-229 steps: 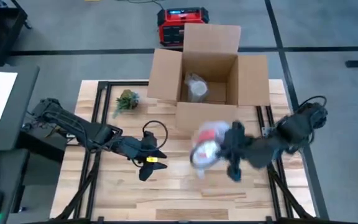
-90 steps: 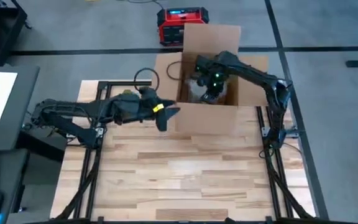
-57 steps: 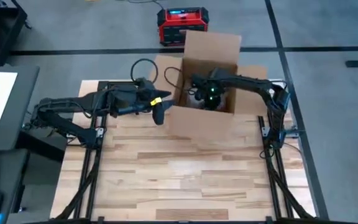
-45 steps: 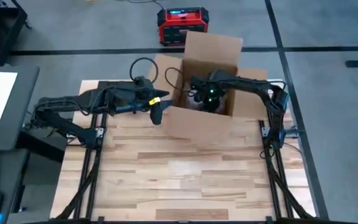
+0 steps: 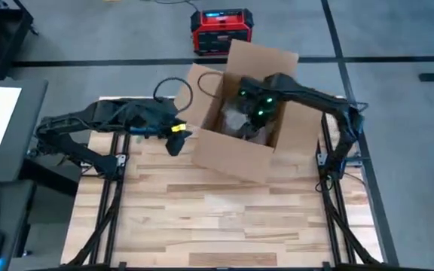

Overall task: Wrap mug
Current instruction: Close the cardboard box

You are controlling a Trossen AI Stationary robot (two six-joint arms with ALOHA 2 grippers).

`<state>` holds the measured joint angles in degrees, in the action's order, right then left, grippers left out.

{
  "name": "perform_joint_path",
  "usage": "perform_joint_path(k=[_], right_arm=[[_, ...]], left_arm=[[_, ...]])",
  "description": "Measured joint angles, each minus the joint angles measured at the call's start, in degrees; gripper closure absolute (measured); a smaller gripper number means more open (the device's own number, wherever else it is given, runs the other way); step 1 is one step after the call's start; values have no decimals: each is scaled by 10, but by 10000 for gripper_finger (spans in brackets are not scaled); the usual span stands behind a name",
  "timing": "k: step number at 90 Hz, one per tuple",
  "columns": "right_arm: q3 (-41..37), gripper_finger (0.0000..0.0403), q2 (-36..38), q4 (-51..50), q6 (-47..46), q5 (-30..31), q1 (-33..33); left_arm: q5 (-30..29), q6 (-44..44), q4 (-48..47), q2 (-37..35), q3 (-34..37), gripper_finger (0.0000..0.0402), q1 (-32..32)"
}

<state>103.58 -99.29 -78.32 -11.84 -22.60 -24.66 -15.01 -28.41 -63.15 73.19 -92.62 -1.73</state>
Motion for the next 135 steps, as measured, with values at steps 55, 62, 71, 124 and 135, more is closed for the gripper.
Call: perform_joint_path(k=[55,62,71,124,135], right_arm=[[-24,317,302,41,-282,27,377],[-59,343,324,42,-371,64,451],[-118,376,351,42,-497,106,538],[-329,403,412,-117,-1083,343,830],[-324,403,404,-117,-1092,471,822]], left_arm=[[188,15,-195,-16,126,323,-160],[173,36,-183,-19,146,369,-186],[105,39,-174,-21,176,394,-214],[-52,176,93,-20,206,401,-173],[-47,225,163,-20,186,401,-135]])
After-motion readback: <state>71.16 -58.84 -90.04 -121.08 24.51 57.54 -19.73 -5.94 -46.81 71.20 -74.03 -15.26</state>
